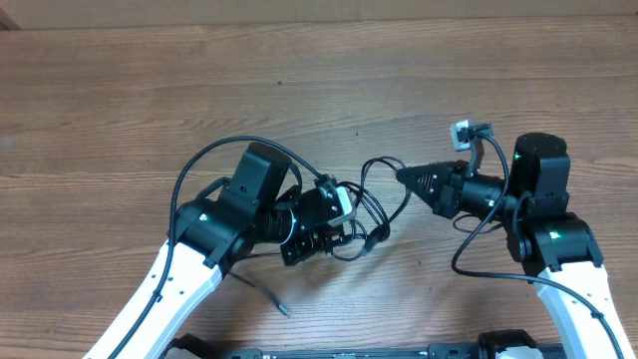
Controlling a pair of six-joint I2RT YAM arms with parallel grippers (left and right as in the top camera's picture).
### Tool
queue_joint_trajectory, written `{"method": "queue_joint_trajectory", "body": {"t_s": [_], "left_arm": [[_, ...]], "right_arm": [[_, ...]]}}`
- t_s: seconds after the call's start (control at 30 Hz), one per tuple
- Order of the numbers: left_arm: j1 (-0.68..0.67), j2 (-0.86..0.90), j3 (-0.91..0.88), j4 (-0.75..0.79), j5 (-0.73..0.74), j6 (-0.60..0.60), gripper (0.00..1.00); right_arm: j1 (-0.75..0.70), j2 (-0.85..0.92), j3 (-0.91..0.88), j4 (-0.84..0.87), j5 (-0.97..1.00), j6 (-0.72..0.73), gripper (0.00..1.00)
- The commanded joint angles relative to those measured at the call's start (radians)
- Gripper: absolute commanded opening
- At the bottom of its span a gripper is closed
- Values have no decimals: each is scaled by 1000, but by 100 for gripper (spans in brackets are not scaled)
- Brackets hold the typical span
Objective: Untangle cables
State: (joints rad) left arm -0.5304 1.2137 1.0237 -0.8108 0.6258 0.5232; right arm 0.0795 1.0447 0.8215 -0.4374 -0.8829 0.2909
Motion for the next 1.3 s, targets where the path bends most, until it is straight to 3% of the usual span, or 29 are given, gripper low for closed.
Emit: {"method": "queue_joint_trajectory", "body": {"t_s": [0.0,0.47,0.87,1.03,1.1,1.13,1.17,1.2,1.27], "left_arm": [[-1,2,24,-29,113,-8,4],[-1,2,24,-53,387,-7,4],[-1,2,24,-39,540,-7,4],[1,2,24,-13,522,-7,4],[1,2,24,-11,449,-7,4],[1,2,24,-11,413,-8,4],[1,2,24,-11,332,-8,4],[1,2,24,-7,287,-8,4],[1,2,24,3,198,-8,4]], "right_arm": [[-2,-1,24,10,197,-3,4],[-2,-1,24,16,626,-12,4],[-2,-1,24,41,788,-60,4],[-1,-1,24,36,752,-60,4],[-1,-1,24,36,703,-60,9],[-1,-1,24,36,682,-59,23],[-2,-2,24,36,661,-58,53],[-2,-2,24,36,655,-53,66],[-2,-2,24,35,641,-51,79]]}}
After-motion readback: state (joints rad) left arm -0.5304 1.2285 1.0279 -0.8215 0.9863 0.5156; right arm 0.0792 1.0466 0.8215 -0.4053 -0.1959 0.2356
